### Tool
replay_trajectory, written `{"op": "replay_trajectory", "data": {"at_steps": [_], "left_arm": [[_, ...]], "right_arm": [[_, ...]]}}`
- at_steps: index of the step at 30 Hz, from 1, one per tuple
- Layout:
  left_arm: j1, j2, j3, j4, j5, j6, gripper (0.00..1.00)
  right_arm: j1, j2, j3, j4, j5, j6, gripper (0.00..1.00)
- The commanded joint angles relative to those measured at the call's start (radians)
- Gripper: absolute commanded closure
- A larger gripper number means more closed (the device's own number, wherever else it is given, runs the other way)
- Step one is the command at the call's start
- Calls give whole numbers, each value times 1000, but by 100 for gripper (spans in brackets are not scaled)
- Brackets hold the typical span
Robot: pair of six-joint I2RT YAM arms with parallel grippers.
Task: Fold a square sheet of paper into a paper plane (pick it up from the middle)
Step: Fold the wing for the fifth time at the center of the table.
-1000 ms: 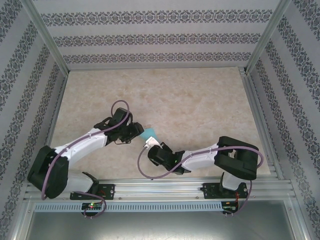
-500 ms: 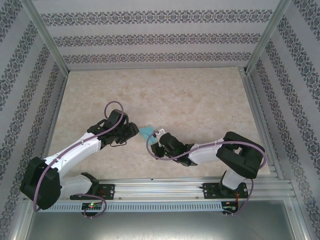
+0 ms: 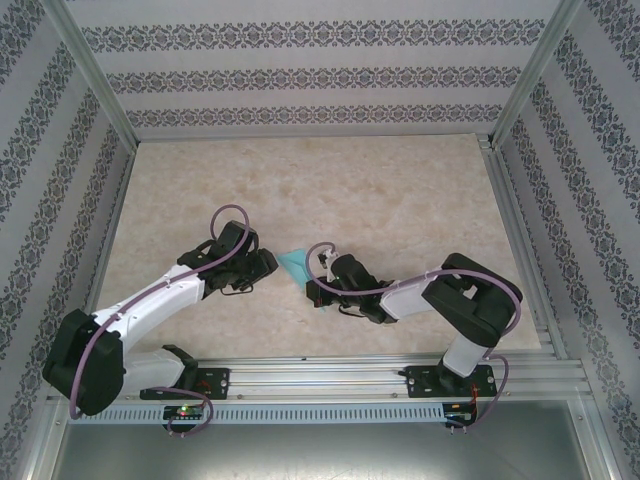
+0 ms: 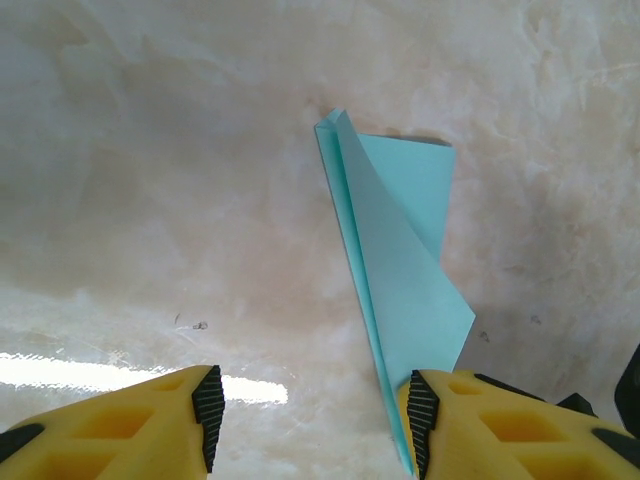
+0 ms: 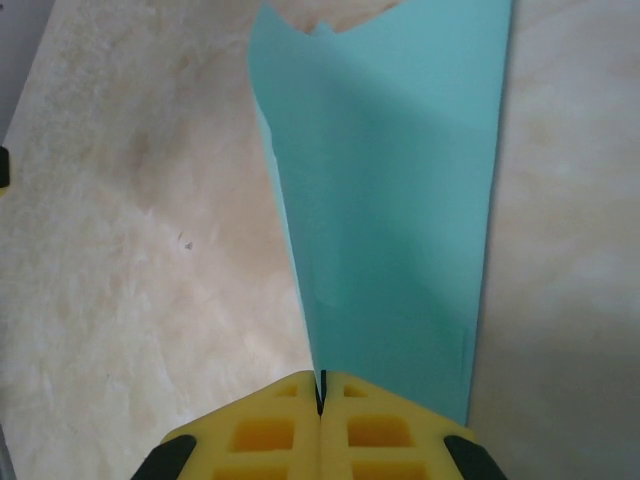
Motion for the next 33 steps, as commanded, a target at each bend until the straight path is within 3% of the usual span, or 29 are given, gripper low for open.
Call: {"op": "replay_trajectory", "data": {"at_steps": [1,9,12,15,18,26,33], "left_arm": [[15,8,-12,10,10,1,46],[15,35,-13,44,43,20,47],[17,57,-4,70,64,33,40],[20,109,29,107,111,24,29],[27,197,89,90,151,-2,26],[44,374,191,55,207,-46,28],[48,377,175,24,198,-73,38]], "right_arm": [[-22,23,-14,61,-73,96,100],[-80,73,-23,152,-202,207,100],[-84,67,-11,142,-225,190,100],[-75,53,-13,112,-185,141,98],[-52,21,-9,80,-137,67,96],[66,-54,116,-249,82,-205,96],[136,-49,157,-313,220,-323,94]]}}
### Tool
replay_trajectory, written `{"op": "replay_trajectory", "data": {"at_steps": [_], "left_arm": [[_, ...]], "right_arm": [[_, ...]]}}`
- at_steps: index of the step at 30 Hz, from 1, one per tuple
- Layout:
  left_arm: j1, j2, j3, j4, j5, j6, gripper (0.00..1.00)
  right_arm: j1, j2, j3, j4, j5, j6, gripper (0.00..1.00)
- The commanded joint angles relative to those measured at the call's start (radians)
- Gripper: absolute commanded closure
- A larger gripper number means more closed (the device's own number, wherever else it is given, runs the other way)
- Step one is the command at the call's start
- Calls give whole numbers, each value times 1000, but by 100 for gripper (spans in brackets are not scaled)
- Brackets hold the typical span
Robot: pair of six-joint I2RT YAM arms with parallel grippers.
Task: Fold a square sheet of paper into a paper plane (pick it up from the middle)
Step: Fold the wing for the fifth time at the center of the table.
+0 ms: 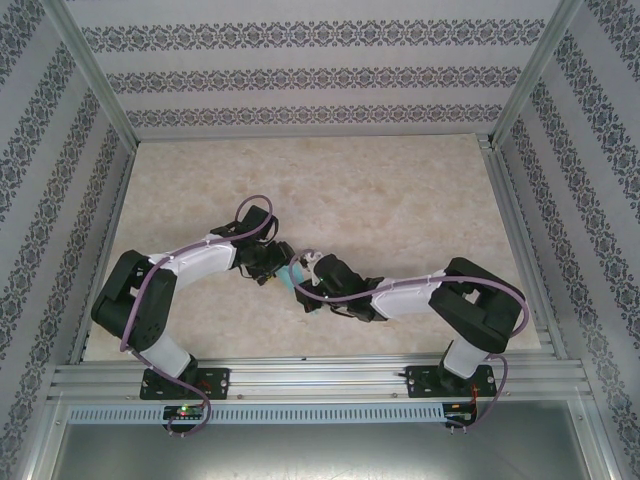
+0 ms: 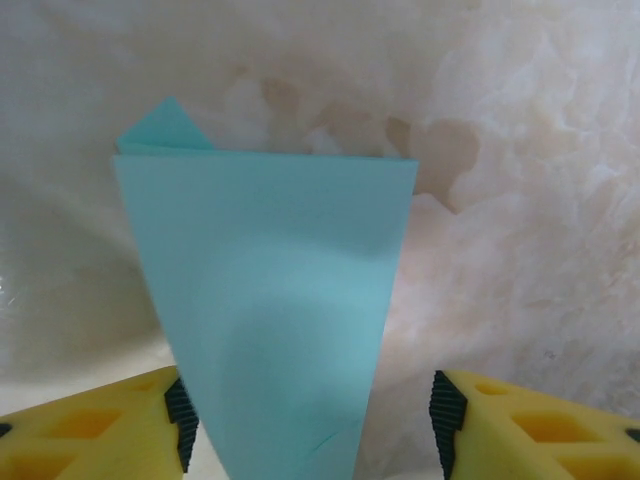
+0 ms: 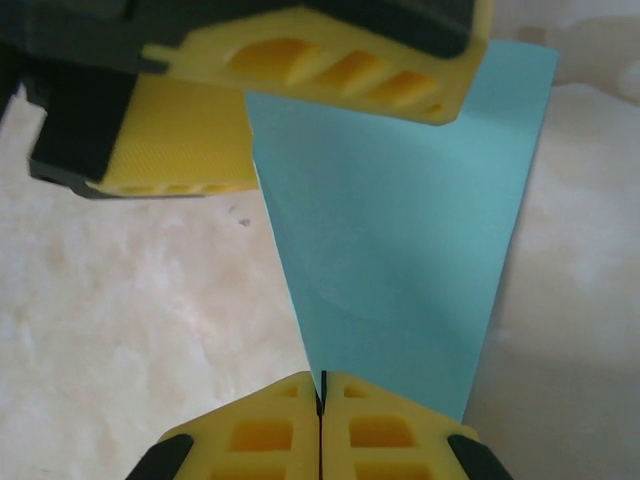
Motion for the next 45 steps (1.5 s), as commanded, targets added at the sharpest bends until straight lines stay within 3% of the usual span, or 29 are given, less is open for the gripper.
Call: {"op": "replay_trajectory", "data": {"at_steps": [1,5,10,17,27,45], "left_arm": [[15,-6,-5,-34,8,-38,41],[15,1,4,-55,11,-29,54],[15,5,16,-74,16,-13,81],[15,5,19,-88,19,-4,97],[14,5,18,-81,32,-5,100],[16,5,22,-76,41,-2,100]], "right_arm": [[31,-6,25,-61,107,-118,94],[69,-3,27,-59,187,-185,93],[94,-8,29,-62,245,-235,89],[125,-16,13,-67,318,-292,78],[175,11,35,-116,440,-376,73],[181,37,56,-132,459,-374,76]]}}
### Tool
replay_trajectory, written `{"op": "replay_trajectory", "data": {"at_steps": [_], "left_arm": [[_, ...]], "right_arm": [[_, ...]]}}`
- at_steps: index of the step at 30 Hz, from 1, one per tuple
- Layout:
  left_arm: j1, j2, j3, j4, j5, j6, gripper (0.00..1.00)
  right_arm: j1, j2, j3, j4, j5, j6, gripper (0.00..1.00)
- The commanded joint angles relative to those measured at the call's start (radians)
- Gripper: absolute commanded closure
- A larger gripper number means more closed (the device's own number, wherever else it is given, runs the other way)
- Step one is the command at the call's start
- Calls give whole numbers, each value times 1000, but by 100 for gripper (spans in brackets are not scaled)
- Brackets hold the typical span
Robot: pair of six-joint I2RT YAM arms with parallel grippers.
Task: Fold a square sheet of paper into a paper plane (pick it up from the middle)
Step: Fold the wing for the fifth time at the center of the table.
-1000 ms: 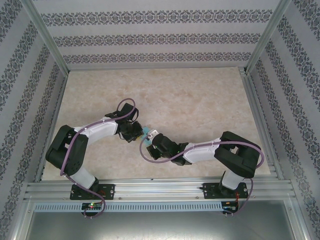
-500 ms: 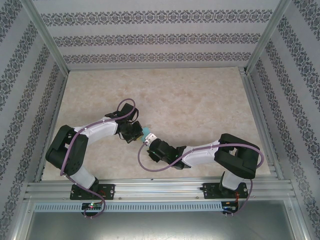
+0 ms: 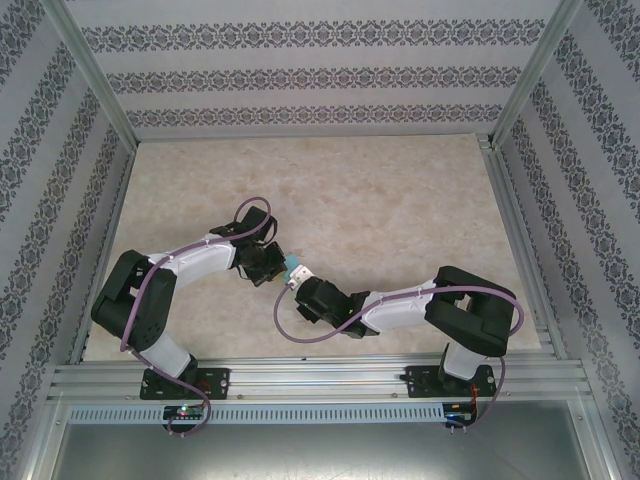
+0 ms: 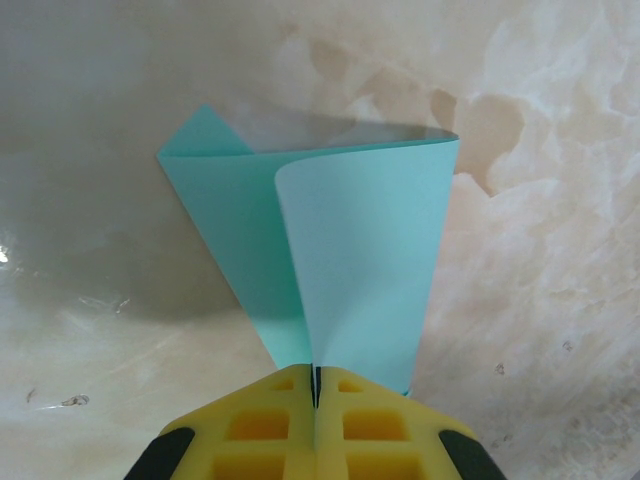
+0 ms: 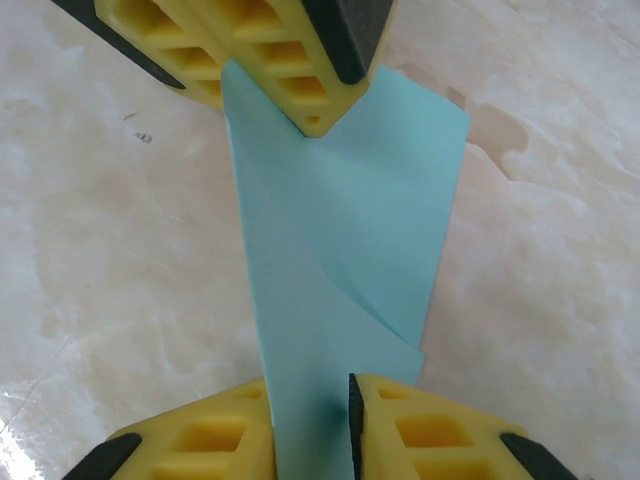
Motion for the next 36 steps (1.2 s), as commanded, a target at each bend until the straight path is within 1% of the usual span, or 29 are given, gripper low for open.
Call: {"op": "replay_trajectory", "data": {"at_steps": [1,3,6,11,17,18,21,23,24,25,26,28,30,36], "left_arm": [[10,4,22,-31,19,12,100],[10,5,22,-31,19,12,100],[10,5,25,-33,18,14,100],[9,-9,26,-42,7,26,100],[10,-45,31,-74,-40,46,93],[10,-45,34,-82,-40,52,90],[9,-58,43,-103,-58,72,84],[9,-90,44,-126,-96,87,73],[9,-107,45,-140,-120,91,69],[9,-128,45,-157,-146,97,60],[10,-150,45,-175,-173,100,57],[9,-192,37,-194,-207,101,56],[10,-232,20,-195,-221,101,52],[9,-298,-25,-175,-206,110,51]], "right_arm": [[16,17,25,-18,21,-5,75],[16,18,24,-18,22,-3,77],[16,18,23,-14,32,2,81],[16,9,16,-6,29,27,92],[12,16,23,-3,-24,77,93],[8,15,21,3,-36,89,94],[-19,15,19,15,-112,148,96],[-44,21,21,20,-166,199,96],[-54,25,21,25,-197,216,96],[-63,28,23,24,-229,229,97],[-72,31,28,24,-257,247,97],[-92,36,29,31,-319,280,96],[-116,39,26,54,-389,326,96],[-204,69,-16,176,-555,485,95]]}}
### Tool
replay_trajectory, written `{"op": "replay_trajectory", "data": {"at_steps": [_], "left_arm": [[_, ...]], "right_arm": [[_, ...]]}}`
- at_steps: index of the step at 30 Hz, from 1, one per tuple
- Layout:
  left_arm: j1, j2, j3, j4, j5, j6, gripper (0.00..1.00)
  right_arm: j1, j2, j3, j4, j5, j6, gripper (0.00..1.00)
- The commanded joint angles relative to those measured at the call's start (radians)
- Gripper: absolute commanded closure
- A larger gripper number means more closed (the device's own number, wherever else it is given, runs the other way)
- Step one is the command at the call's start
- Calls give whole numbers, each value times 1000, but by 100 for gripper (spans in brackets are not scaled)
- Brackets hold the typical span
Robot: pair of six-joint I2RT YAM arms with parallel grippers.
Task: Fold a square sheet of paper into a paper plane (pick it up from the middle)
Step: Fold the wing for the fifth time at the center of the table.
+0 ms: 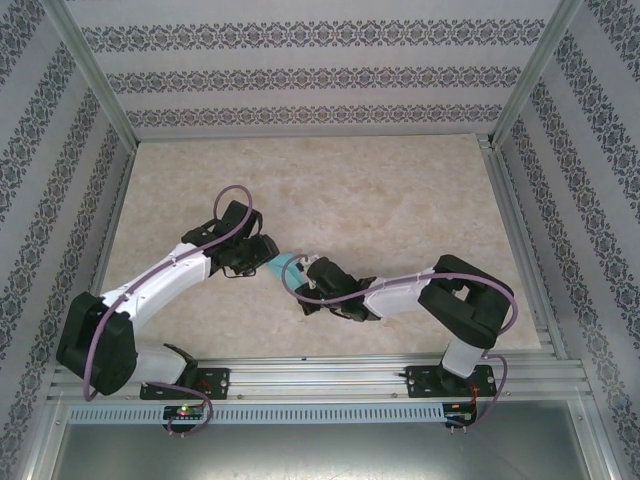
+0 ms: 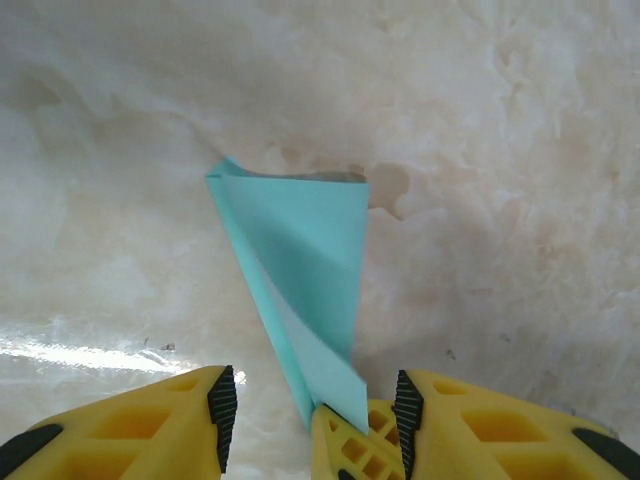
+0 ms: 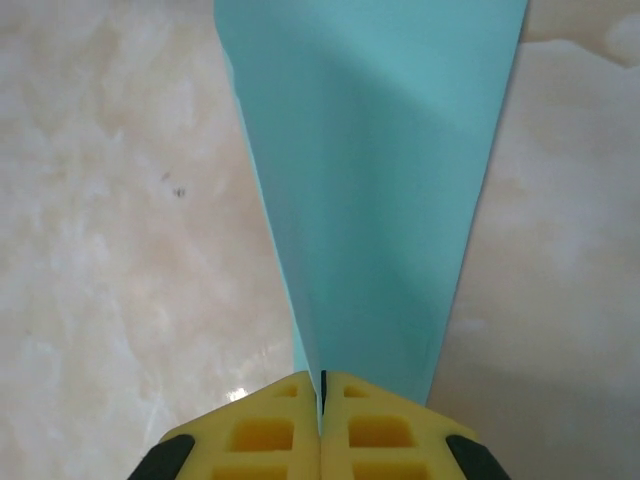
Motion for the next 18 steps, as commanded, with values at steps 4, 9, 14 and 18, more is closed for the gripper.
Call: {"op": "replay_trajectory", "data": {"at_steps": [4,9,14,18], "left_arm": [[10,-37,-67,-1,13,37,54],[10,-42,-109,43,49,31,59],[10,-37,-129,65,74,28,61],[10,-31,-151,128,132,24,62]], "right_arm": [[-70,56,-34,141,-203,191,95],[-76,68,-34,131,-216,211,93],[-76,83,-22,83,-190,221,92],[-79,100,-10,52,-193,249,92]]}}
